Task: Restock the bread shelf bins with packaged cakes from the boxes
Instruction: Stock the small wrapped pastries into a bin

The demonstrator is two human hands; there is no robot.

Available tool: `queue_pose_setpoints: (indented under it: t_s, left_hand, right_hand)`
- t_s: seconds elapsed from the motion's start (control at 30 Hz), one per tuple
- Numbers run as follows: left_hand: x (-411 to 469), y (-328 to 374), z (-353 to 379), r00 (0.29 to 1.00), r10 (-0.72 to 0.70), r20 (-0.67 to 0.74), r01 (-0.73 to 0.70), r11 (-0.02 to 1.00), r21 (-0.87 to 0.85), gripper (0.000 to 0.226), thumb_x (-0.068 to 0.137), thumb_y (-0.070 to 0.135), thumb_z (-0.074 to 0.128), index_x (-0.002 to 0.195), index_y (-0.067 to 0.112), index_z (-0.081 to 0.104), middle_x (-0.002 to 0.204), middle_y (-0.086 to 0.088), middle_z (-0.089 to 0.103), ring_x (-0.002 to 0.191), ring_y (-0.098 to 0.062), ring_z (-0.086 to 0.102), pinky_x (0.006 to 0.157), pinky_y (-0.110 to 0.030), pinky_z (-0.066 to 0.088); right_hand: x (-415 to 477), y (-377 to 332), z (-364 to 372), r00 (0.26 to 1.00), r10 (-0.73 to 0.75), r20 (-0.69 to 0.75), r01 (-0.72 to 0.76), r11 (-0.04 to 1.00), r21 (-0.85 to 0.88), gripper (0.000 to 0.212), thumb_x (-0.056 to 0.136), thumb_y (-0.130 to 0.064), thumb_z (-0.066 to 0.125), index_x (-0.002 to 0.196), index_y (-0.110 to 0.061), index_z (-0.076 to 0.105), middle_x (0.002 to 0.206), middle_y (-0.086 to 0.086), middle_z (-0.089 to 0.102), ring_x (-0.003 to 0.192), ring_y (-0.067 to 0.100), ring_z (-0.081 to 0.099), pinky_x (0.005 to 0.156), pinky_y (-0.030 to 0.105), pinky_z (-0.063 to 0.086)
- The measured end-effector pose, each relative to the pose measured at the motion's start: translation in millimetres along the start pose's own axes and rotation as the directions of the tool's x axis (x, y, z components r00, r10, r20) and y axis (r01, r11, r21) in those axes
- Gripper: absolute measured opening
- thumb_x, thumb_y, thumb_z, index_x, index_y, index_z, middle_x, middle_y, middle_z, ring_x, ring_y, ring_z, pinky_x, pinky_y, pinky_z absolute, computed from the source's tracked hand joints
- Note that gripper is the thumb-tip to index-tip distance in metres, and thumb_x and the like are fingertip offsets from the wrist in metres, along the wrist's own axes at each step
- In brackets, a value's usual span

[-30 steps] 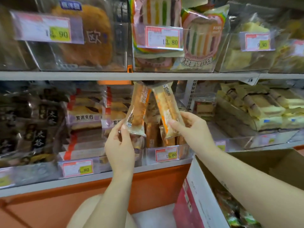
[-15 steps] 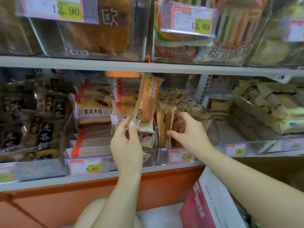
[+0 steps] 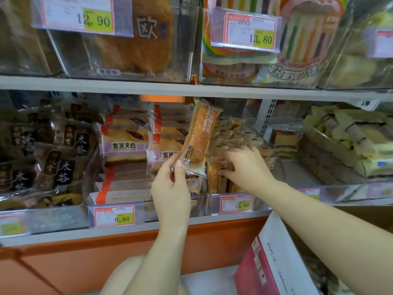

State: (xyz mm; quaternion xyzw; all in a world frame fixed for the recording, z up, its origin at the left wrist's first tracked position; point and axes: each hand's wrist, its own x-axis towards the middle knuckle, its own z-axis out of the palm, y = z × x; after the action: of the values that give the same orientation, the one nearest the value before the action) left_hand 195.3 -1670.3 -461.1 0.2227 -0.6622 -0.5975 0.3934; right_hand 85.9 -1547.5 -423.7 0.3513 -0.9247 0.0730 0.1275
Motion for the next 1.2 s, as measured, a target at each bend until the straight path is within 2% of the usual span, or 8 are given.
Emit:
queue_pose_setpoints:
  t_s: [0.13, 0.23, 0.47, 0.63, 0.83, 1.0, 1.1, 1.2]
  left_hand:
    - [0.7, -2.0, -0.2, 0.999, 0.022, 0.042, -0.023, 1.000, 0.006, 0.028, 0.100, 0.025, 0.046, 0.122, 0.029, 0.062, 0.102, 0.026, 0.063, 0.095, 0.007, 0.061, 0.083, -0.013, 0.049]
    - [-1.8, -2.9, 2.4, 0.994, 0.038, 0.105, -0.039, 0.999, 0.010, 0.025, 0.099, 0.027, 0.046, 0.113, 0.043, 0.059, 0.108, 0.019, 0.066, 0.104, -0.005, 0.062, 0.093, -0.032, 0.051]
    - [-9.2, 6.5, 9.3, 0.958, 0.044, 0.284, -0.053, 0.998, 0.026, 0.028, 0.099, 0.021, 0.048, 0.100, 0.048, 0.054, 0.101, 0.027, 0.062, 0.100, 0.010, 0.057, 0.083, -0.012, 0.048]
    - [-12.8, 4.6, 10.4, 0.901, 0.059, 0.430, -0.093, 0.994, 0.057, 0.031, 0.097, 0.015, 0.051, 0.098, 0.046, 0.054, 0.098, 0.025, 0.064, 0.095, 0.014, 0.058, 0.077, -0.004, 0.045]
    - [-8.7, -3.8, 9.0, 0.903, 0.125, 0.412, -0.252, 0.929, 0.271, 0.026, 0.094, 0.010, 0.055, 0.110, 0.029, 0.063, 0.099, 0.021, 0.061, 0.091, 0.013, 0.054, 0.077, 0.001, 0.040]
    - [-9.1, -5.1, 9.8, 0.906, 0.148, 0.397, -0.297, 0.890, 0.345, 0.029, 0.092, 0.013, 0.058, 0.119, 0.024, 0.064, 0.107, 0.016, 0.059, 0.110, -0.007, 0.054, 0.098, -0.029, 0.046]
    - [-8.7, -6.3, 10.0, 0.886, 0.129, 0.445, -0.307, 0.882, 0.357, 0.038, 0.089, 0.029, 0.063, 0.127, 0.030, 0.058, 0.115, 0.018, 0.060, 0.114, -0.004, 0.050, 0.097, -0.030, 0.045]
    - [-8.3, -0.7, 9.1, 0.904, 0.089, 0.418, -0.185, 0.963, 0.194, 0.047, 0.085, 0.034, 0.068, 0.127, 0.039, 0.049, 0.116, 0.022, 0.058, 0.108, 0.007, 0.052, 0.089, -0.014, 0.045]
  right_hand:
    - [-9.1, 4.6, -27.0, 0.983, 0.156, -0.093, -0.098, 0.886, 0.453, 0.052, 0.088, -0.035, 0.063, 0.137, -0.022, 0.048, 0.131, -0.008, 0.054, 0.114, 0.010, 0.054, 0.097, 0.030, 0.044]
    - [-10.2, 5.8, -43.0, 0.968, 0.242, 0.063, -0.193, 0.561, 0.805, 0.064, 0.085, -0.039, 0.064, 0.142, -0.022, 0.039, 0.125, -0.009, 0.059, 0.091, 0.004, 0.062, 0.073, 0.020, 0.046]
    - [-10.7, 8.0, -48.5, 0.933, 0.333, 0.139, -0.199, 0.155, 0.968, 0.061, 0.084, -0.024, 0.068, 0.138, -0.017, 0.040, 0.106, -0.004, 0.069, 0.094, 0.010, 0.066, 0.083, 0.034, 0.052]
    - [-12.1, 9.3, -50.0, 0.922, 0.345, 0.175, -0.229, 0.120, 0.966, 0.036, 0.086, -0.024, 0.067, 0.119, -0.020, 0.055, 0.109, 0.002, 0.068, 0.102, 0.017, 0.065, 0.097, 0.045, 0.050]
    - [-17.1, 5.7, -54.0, 0.954, 0.300, 0.000, -0.168, 0.536, 0.827, 0.051, 0.080, -0.030, 0.073, 0.125, -0.027, 0.049, 0.109, -0.008, 0.065, 0.101, 0.006, 0.062, 0.088, 0.029, 0.052]
    - [-13.6, 0.8, -43.3, 0.951, 0.308, 0.004, -0.192, 0.584, 0.789, 0.055, 0.078, -0.032, 0.075, 0.125, -0.026, 0.047, 0.114, -0.008, 0.062, 0.105, 0.006, 0.060, 0.092, 0.035, 0.052]
    - [-15.2, 1.6, -45.5, 0.938, 0.344, -0.047, -0.157, 0.539, 0.828, 0.050, 0.077, -0.029, 0.076, 0.117, -0.030, 0.045, 0.110, -0.008, 0.062, 0.102, 0.005, 0.061, 0.088, 0.033, 0.054]
    - [-18.9, 3.5, -53.5, 0.892, 0.450, -0.040, -0.084, 0.253, 0.964, 0.045, 0.076, -0.023, 0.076, 0.107, -0.034, 0.045, 0.112, -0.002, 0.060, 0.103, 0.014, 0.064, 0.085, 0.040, 0.057]
